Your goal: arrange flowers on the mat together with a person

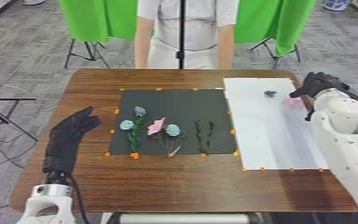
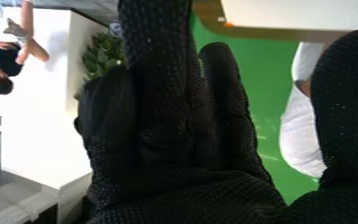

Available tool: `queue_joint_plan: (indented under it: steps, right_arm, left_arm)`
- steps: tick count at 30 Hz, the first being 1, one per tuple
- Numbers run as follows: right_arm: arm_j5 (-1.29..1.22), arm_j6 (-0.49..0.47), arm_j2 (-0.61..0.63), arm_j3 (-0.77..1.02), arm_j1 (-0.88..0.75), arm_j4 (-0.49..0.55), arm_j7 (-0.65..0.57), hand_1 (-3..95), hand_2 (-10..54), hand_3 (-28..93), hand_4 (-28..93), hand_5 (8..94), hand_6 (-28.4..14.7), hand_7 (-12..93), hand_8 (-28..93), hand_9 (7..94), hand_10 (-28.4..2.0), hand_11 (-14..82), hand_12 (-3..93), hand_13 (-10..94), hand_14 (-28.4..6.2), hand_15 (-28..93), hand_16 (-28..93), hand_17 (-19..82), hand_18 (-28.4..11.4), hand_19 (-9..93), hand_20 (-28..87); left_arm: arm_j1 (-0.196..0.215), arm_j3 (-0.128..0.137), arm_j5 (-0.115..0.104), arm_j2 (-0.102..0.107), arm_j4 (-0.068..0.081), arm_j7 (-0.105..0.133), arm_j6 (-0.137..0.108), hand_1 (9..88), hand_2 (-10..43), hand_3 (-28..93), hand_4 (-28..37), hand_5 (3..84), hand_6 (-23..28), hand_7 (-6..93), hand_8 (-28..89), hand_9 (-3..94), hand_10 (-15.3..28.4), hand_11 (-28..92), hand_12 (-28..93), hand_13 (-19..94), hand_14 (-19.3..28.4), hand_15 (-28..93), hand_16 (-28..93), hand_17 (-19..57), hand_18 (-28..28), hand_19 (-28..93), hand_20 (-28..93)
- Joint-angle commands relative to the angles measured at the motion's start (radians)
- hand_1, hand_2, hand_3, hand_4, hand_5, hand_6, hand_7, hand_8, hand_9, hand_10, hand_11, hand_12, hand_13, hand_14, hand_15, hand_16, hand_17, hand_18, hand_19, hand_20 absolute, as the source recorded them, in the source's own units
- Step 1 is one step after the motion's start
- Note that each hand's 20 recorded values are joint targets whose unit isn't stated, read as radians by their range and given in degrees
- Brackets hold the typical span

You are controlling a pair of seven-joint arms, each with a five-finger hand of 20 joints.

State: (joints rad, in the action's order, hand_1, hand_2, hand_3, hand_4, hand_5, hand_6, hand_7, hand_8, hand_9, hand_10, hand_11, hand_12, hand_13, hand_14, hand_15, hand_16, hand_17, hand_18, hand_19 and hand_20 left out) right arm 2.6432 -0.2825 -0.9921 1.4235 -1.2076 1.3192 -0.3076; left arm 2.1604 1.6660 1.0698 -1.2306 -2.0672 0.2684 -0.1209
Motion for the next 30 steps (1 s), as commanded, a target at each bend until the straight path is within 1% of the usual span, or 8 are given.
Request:
queue_joint_plan:
  steps: [1,6,10,13,15,19,22,30]
  right_arm:
    - [0.048,0.006,-0.047,0.001,-0.005,-0.04,-0.006,30.7,-9.5,63,-25,56.5,-0.4,12,-10,78.9,-14.2,12.3,13.0,93,-4.6,34,27,60,-12.8,88,28]
    - [0.083,0.009,-0.065,0.001,-0.02,-0.066,0.01,34.6,-9.5,64,-27,59.6,0.5,14,-11,82.5,-12.2,13.8,13.0,94,-3.6,40,25,62,-12.2,91,26]
    - [0.086,0.056,-0.074,-0.011,-0.025,-0.086,0.025,38.9,-9.5,65,-28,62.9,1.5,15,-12,85.9,-11.4,14.7,13.2,94,-2.6,45,22,64,-11.8,92,26]
    - [0.088,0.095,-0.083,-0.015,-0.036,-0.099,0.024,47.4,-9.5,64,-28,69.8,3.2,16,-13,91.7,-10.4,16.4,13.8,94,-1.5,53,17,68,-11.2,93,27]
    - [0.09,0.114,-0.084,-0.01,-0.049,-0.095,0.02,52.3,-9.5,60,-28,72.3,3.3,17,-6,93.3,-10.3,16.4,15.9,94,-1.2,55,16,69,-11.2,93,28]
    - [0.068,0.154,-0.071,-0.019,-0.055,-0.084,0.02,62.9,-9.5,49,-25,80.2,2.6,17,1,93.7,-9.2,22.2,19.6,94,-0.6,59,15,70,-11.8,93,36]
    - [0.03,0.167,-0.024,-0.03,-0.069,-0.007,-0.015,65.1,-9.5,50,-25,83.8,2.5,18,4,93.7,-8.4,27.1,19.2,94,-0.2,61,15,71,-12.2,93,39]
    - [-0.082,0.202,0.111,-0.068,-0.113,0.344,-0.014,64.0,-9.5,52,-23,85.4,2.5,18,5,93.7,-8.2,27.1,19.2,94,0.4,63,15,71,-12.1,93,42]
  left_arm:
    - [0.008,-0.005,-0.003,-0.01,0.002,-0.001,-0.005,25.0,4.6,65,-21.8,47.2,3.9,14.1,-6,46.9,13.7,22,15,38,17.4,19,4,5.1,12.9,11,18]
    - [-0.001,-0.005,-0.002,-0.011,0.006,-0.004,-0.002,25.0,4.6,65,-21.7,47.2,3.9,13.9,-6,46.7,13.7,22,15,38,17.4,19,4,5.0,13.0,11,18]
    - [-0.005,-0.005,0.0,-0.013,0.007,-0.002,-0.002,25.0,4.6,65,-21.8,47.2,3.9,13.9,-6,46.8,13.7,22,15,38,17.4,19,4,5.0,13.0,11,18]
    - [0.001,-0.003,-0.002,-0.016,0.004,-0.006,-0.002,25.1,4.6,64,-21.8,47.2,3.9,14.1,-6,46.8,13.7,22,15,38,17.5,19,4,5.0,13.0,11,18]
    - [0.0,-0.002,-0.001,-0.015,0.003,-0.011,0.003,25.1,4.6,65,-21.8,47.2,3.9,14.1,-6,46.8,13.7,22,15,38,17.4,19,4,5.0,13.0,11,18]
    - [0.008,0.004,-0.005,-0.015,0.0,-0.011,-0.005,25.0,4.6,65,-21.8,47.2,3.8,14.0,-6,46.8,13.7,22,15,38,17.4,19,4,5.1,13.0,11,18]
    - [0.004,0.005,-0.001,-0.015,0.001,-0.011,-0.001,25.0,4.7,64,-21.8,47.2,3.9,14.0,-6,46.8,13.7,22,15,38,17.5,19,4,5.1,13.0,11,18]
    - [-0.002,0.009,-0.003,0.003,0.005,-0.018,0.014,25.0,4.6,65,-21.8,47.2,3.9,14.0,-6,46.8,13.7,22,15,38,17.5,19,4,5.3,13.0,11,18]
